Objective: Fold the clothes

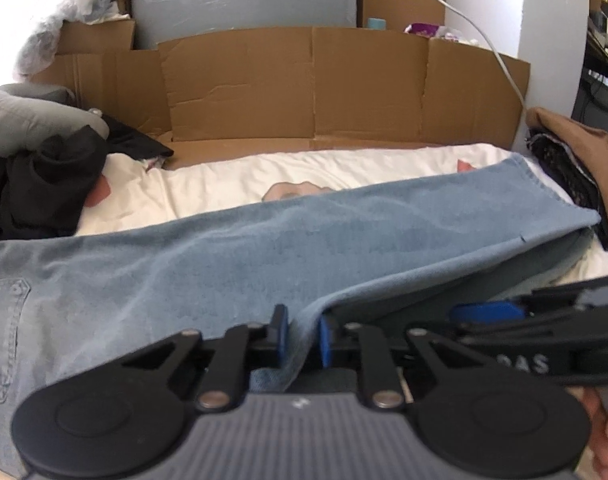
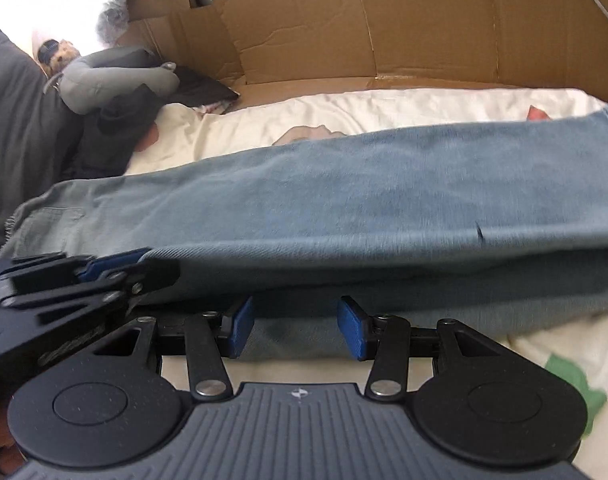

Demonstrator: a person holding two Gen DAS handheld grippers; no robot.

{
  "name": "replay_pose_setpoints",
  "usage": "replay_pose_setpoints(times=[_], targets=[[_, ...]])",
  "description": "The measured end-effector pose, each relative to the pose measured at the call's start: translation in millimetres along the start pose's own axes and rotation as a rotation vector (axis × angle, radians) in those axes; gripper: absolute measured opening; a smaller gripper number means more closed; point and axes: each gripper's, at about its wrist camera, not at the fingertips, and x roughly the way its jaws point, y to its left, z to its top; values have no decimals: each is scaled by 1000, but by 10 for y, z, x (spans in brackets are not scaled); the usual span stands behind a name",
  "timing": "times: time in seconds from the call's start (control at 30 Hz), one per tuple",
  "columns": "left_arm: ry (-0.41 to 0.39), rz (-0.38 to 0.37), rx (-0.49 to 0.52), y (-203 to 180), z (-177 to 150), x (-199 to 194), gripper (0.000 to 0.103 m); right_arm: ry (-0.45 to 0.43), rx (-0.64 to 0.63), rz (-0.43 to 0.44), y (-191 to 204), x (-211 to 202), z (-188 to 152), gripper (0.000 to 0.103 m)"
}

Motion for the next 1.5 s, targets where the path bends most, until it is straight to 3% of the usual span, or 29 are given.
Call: replay_pose_setpoints(times=[0.17,0.5,0.6,0.87,1.3,1.5], targets=[[0,-14,-13,15,-20,-12,16,29,-48,-81,-28,173,115,53],[16,-29,12,-13,-99,-34,16,91,-79,-143,-59,58,-320,53],[28,-12,40,-64,-150,-15,20,79,-68,-143,-143,38,-302,53],[51,149,153,-202,-396,15,55,59,-27,-162,-382,-20,-287,52],[57,411,217,-68,-624,-146,71,68,-81,14,73,104,-377,54],[74,508,213,134,-681,-276,71,82,-98,85,257,171,-370,54]])
